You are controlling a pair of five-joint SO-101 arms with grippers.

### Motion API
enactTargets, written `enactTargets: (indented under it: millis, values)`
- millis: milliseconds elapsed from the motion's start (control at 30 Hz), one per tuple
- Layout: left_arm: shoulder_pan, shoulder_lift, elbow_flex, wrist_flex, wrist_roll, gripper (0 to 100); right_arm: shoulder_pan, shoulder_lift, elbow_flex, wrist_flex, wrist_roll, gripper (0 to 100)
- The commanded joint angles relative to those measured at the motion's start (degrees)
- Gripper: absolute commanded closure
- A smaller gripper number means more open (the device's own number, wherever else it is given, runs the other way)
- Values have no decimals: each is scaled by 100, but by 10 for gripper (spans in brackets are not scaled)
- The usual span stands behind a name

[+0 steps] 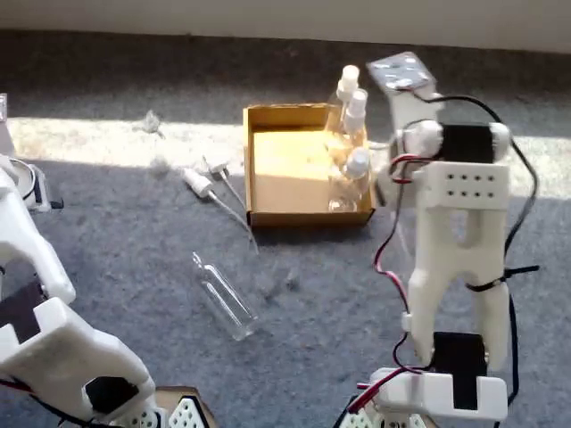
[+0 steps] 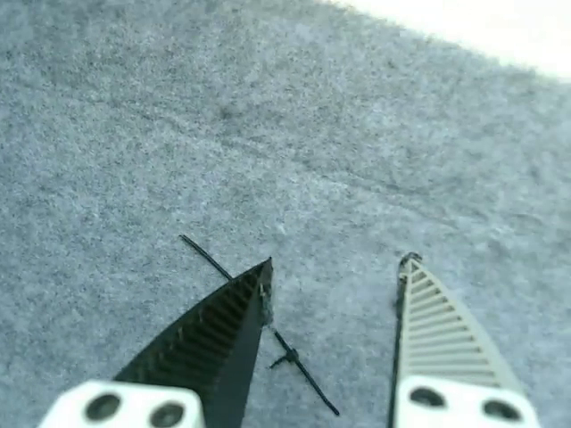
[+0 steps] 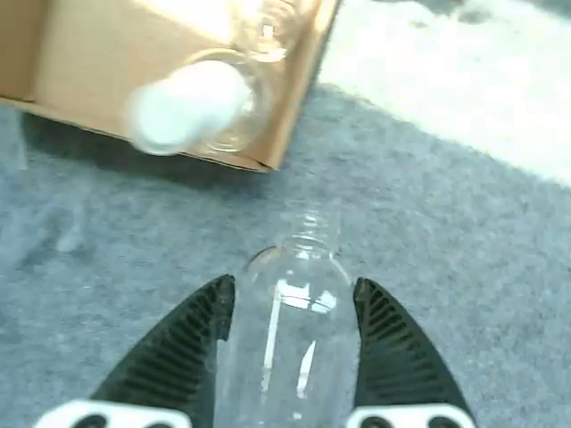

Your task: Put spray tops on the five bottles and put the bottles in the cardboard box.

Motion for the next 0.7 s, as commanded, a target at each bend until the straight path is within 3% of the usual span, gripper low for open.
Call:
enactTargets:
  millis: [0,200,300,433,667]
  values:
    - [681,-470,-435,1125,-105,782,1446,-207,1138,-1209,422,936]
    - [1684,-2246,1314,1319,-167,782,2158,189,3204,-3046,677,933]
    - [1912,-3257,2703,607,-158,782,2325,549,3600,-3591,677,932]
    - [1947,-4163,4084,-229,-158,782,2571,1156,3538,-3881,677,922]
    - [2176,-4330,4681,-316,-9,782,2668,1560,3530,-3864,668,803]
